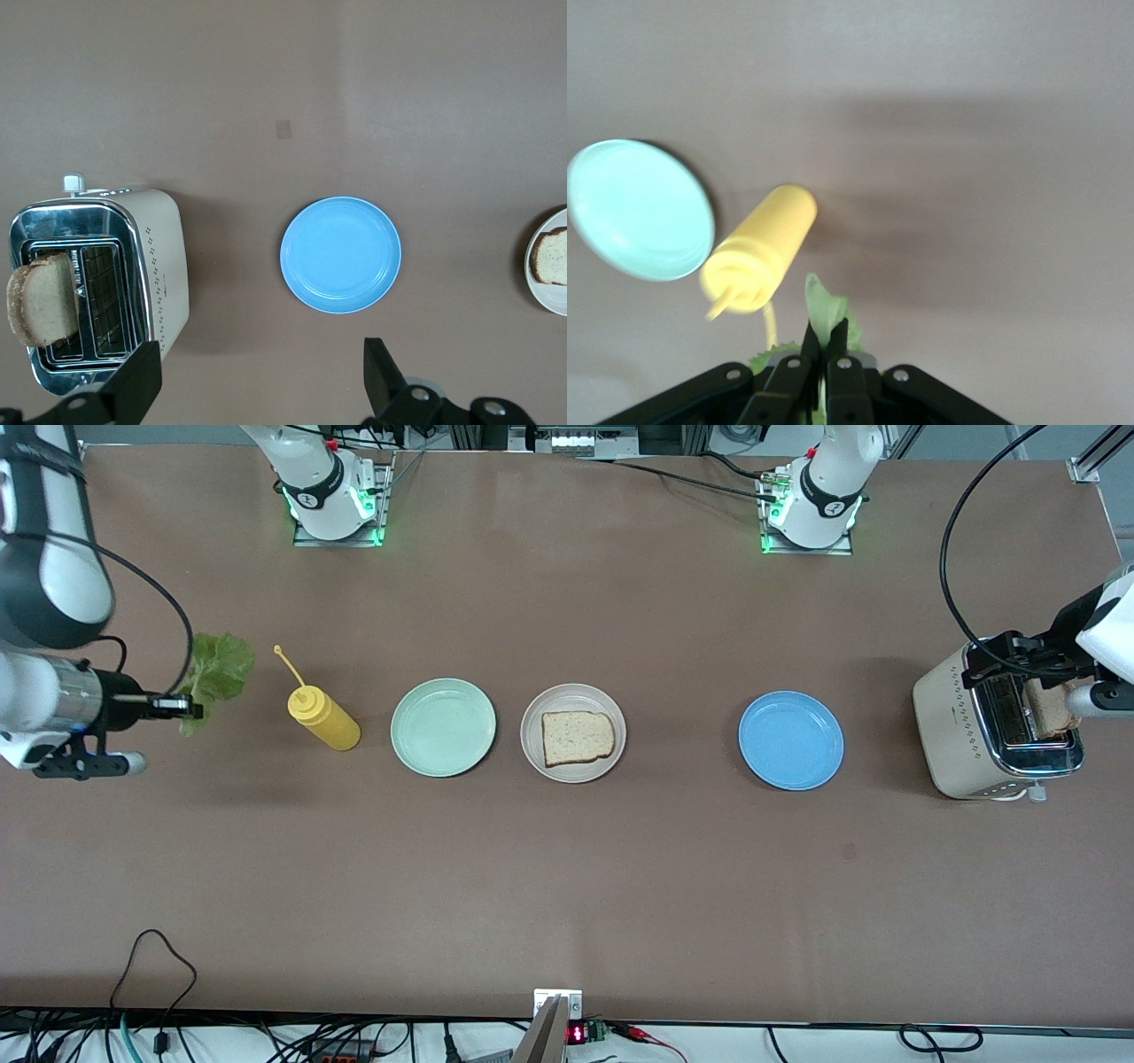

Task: Make sandwich in beige plate with both arms
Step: 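Carry the lettuce leaf with the right gripper onto the toast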

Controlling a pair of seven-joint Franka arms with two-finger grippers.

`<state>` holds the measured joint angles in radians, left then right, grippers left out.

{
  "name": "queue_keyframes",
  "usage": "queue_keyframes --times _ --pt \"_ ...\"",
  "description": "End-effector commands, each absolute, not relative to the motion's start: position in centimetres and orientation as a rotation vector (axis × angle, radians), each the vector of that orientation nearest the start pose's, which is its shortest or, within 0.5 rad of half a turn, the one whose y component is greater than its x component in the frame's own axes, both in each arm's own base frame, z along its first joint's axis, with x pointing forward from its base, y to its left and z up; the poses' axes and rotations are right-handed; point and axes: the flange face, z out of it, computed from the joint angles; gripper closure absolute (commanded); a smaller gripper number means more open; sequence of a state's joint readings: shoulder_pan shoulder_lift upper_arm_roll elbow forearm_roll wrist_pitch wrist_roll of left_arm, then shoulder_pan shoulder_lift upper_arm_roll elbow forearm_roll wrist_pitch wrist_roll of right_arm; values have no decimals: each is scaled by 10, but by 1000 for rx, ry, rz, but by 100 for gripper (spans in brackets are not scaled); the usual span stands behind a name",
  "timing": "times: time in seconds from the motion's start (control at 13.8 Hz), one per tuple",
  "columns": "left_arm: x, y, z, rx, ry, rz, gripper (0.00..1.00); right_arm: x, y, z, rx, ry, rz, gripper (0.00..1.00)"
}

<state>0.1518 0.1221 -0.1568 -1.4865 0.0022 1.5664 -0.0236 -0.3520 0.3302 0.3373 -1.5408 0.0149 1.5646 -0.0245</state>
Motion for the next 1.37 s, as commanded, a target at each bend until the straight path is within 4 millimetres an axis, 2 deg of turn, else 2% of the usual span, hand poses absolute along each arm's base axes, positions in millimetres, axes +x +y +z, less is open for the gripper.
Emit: queue_keyframes --times 0.0,0.22,0.36,0.58,0.72,0.8,1.01,1.16,1.23,1.3 --pt "586 2 603 -3148 1 53 0 623 -20 470 -2911 111 446 100" --pt "586 2 602 -3147 1 56 0 629 42 468 -2875 387 438 100" --pt "586 2 603 -3148 1 53 0 629 99 460 -2885 512 449 100" --pt "586 2 602 -3147 1 58 0 632 174 431 -2857 745 432 100" --pt "586 2 602 -3147 1 58 0 620 240 402 -2867 835 464 100" --pt "586 2 602 -3147 1 58 0 617 266 392 -2843 914 441 100" --pt "586 3 602 -3147 -3 58 0 607 314 364 -2783 1084 434 100" --pt "586 3 602 -3147 -3 58 0 607 336 341 -2701 1244 433 100" --pt "586 3 602 -3147 -3 58 0 601 361 330 -2643 1320 409 100" --pt "586 3 602 -3147 -3 58 0 595 378 315 -2615 1367 411 100"
